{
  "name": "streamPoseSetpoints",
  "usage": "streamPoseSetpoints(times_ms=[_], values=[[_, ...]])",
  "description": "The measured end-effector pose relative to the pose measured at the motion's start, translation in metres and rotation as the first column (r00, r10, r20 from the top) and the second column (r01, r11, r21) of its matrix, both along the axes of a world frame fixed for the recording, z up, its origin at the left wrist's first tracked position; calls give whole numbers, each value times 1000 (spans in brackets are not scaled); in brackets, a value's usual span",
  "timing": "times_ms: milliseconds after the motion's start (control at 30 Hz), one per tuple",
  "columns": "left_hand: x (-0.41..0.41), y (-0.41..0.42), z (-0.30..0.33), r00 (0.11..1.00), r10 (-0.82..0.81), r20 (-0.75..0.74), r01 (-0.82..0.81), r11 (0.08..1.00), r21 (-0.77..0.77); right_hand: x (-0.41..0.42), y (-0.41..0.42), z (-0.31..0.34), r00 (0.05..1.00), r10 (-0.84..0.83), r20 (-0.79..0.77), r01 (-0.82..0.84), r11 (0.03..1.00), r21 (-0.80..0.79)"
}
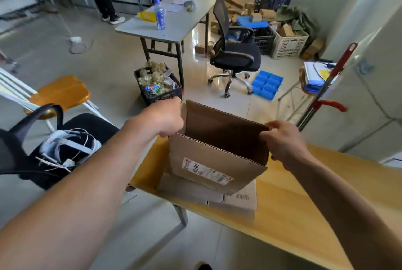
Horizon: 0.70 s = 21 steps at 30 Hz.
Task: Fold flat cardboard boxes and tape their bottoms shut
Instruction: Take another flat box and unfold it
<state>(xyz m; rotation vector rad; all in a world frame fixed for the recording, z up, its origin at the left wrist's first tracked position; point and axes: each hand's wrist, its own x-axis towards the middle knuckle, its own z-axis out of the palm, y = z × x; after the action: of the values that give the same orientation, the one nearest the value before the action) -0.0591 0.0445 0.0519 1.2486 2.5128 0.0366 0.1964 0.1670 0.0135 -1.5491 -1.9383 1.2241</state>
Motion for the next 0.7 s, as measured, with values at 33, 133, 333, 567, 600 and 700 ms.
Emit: streamPoseSetpoints(times_ms=[33,133,333,567,600,700], values=[[1,-2,1,999,-29,-25,28,998,-49,-6,4,6,999,-23,-22,23,999,25],[6,-11,-13,978,-44,202,64,994,-91,-18,5,7,999,26,29,-28,998,65],[17,-12,-37,978,-54,203,37,995,88,-19,3,-12,997,42,61,-49,993,110],[35,-12,-30,985,-169,36,147,930,337,-14,6,-9,990,-34,-136,31,999,-30],[33,-13,-28,982,-171,75,135,926,353,-14,7,-9,985,-46,-164,35,997,-66],[34,-18,-29,874,-209,438,47,935,352,-14,7,-6,979,-48,-200,19,990,-141]])
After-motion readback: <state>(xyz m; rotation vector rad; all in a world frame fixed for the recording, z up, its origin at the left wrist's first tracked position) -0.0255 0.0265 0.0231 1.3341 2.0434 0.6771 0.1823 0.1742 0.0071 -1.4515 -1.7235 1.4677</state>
